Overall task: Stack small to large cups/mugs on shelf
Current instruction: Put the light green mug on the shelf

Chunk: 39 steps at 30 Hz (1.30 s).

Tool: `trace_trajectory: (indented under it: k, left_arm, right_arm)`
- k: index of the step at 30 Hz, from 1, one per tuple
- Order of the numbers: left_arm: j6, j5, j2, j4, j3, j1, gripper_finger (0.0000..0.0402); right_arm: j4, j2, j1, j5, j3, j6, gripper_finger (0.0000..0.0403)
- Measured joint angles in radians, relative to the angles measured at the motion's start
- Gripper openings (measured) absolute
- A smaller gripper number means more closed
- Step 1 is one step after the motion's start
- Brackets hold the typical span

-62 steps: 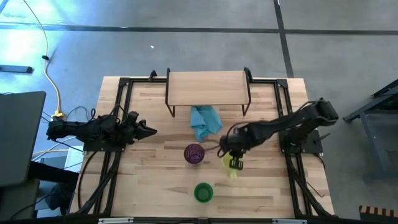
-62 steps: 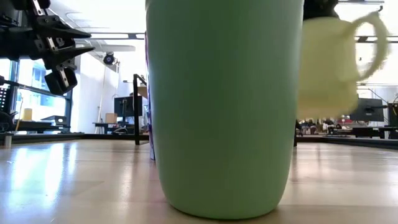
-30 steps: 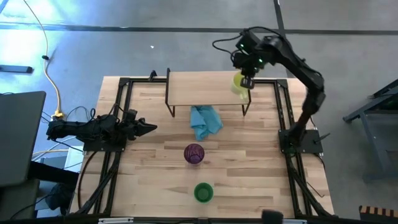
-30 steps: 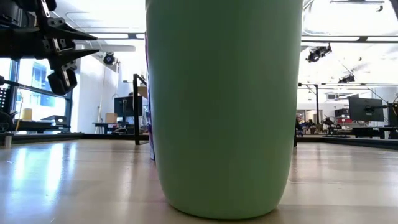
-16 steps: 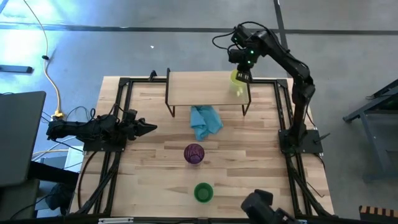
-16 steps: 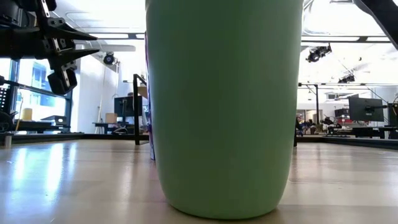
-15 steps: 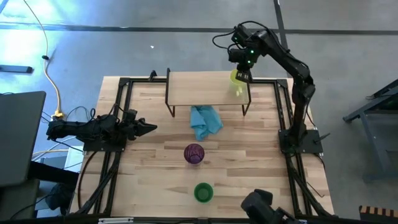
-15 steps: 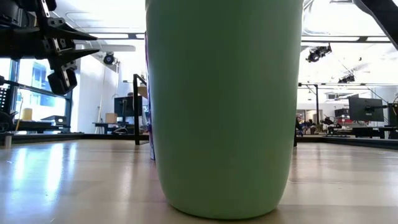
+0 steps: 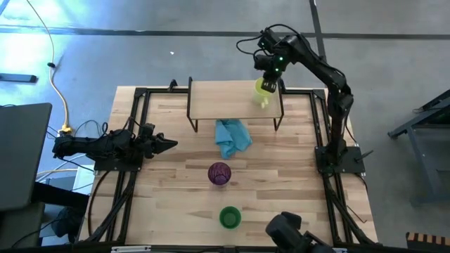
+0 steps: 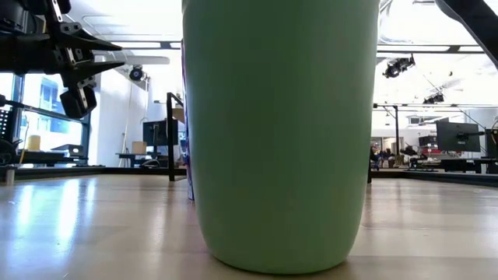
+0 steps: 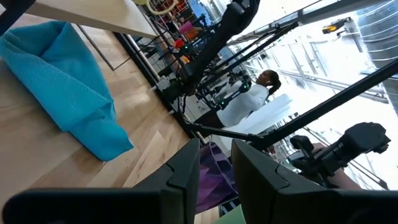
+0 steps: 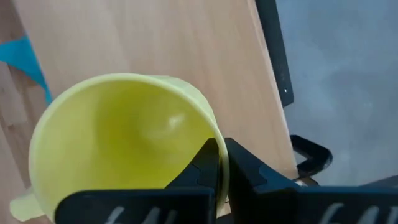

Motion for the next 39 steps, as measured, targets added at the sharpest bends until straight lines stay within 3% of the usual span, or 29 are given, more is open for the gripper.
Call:
trace_trajectory:
  k: [3,39]
  left_arm:
    - [0.000,0.000,0.000,0.000,0.000,0.000,0.0083]
    - [0.000,0.007,0.000,0.000,0.000,0.000,0.0083]
  right_arm:
    - [-0.003,0.009,0.000,0.035,0.000,0.009,0.0000]
    - [-0.026,0.031,-0.001,0.016,0.001,0.038,0.0004]
